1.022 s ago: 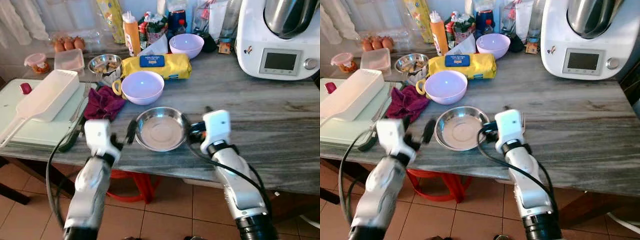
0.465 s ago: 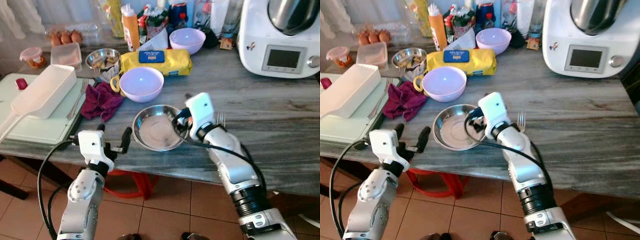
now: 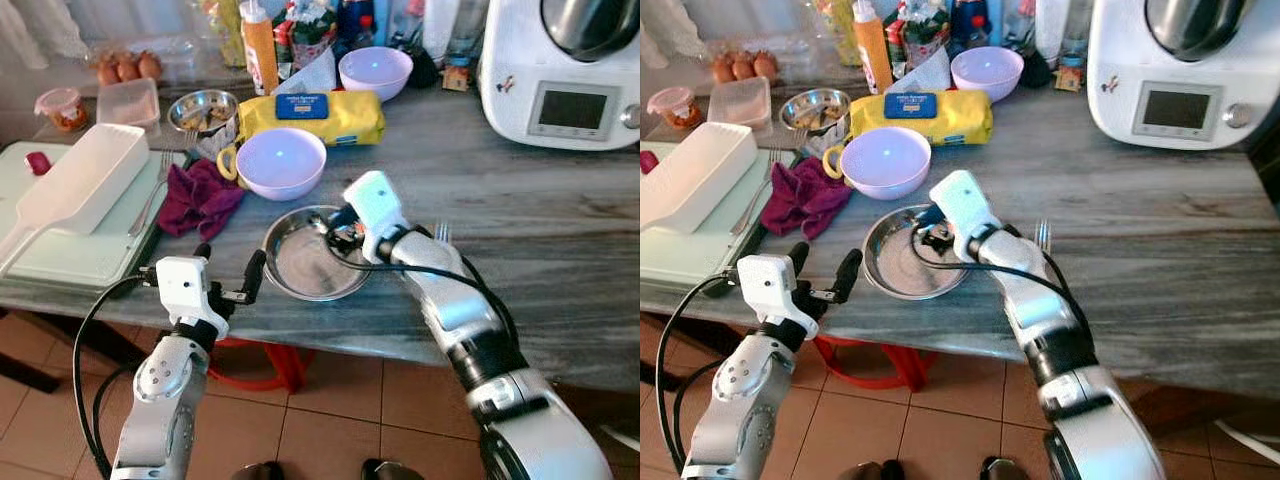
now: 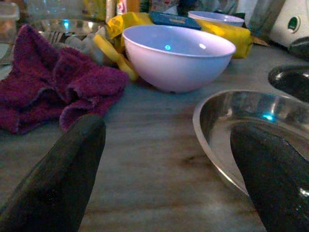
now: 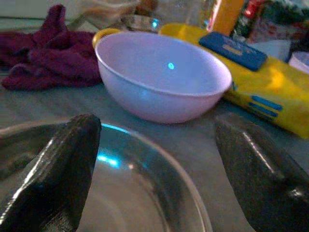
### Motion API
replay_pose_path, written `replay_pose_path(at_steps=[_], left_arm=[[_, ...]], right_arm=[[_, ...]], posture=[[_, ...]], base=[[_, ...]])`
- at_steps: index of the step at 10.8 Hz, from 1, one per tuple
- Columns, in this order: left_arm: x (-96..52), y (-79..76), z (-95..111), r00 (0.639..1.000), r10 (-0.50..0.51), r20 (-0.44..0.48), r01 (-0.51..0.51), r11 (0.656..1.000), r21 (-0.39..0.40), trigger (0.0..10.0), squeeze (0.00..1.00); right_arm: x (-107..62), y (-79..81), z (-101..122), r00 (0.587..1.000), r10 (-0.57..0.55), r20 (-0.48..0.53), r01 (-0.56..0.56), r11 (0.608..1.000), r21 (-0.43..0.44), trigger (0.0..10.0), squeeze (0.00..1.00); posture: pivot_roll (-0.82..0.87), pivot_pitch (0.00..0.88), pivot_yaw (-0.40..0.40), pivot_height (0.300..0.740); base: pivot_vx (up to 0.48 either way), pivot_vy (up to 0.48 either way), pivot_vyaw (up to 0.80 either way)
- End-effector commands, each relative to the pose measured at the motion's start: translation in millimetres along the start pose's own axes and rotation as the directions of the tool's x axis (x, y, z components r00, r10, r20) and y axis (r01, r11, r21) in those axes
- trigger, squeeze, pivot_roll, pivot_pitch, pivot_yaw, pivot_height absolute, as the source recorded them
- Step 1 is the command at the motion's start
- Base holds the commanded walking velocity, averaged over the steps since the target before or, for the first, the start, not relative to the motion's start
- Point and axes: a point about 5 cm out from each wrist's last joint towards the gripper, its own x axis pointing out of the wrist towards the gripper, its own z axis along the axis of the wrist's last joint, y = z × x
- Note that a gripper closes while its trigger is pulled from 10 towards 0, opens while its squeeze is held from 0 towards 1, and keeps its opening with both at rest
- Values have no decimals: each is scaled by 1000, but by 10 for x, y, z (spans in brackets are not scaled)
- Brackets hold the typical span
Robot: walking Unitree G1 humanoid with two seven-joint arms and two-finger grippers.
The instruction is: Setting the table
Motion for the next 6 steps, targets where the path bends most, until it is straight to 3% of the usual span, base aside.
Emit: replay_pose_path(at_steps=[1,3,6], left_arm=[[-11,57,37,1000,16,3,-16,1000,16,10000,0],[-19,89,56,999,36,8,-36,999,16,10000,0],[-87,100,62,999,32,-3,-32,999,28,10000,0]], right_arm=[[35,28,41,1000,27,15,-26,999,-19,10000,0],[97,58,46,997,75,25,-74,997,-33,10000,0],[254,-55,207,987,162,-5,-161,982,-101,10000,0]], posture=[[43,177,68,740],[54,173,66,740],[89,183,56,740]], base=[[0,0,0],[0,0,0],[0,0,0]])
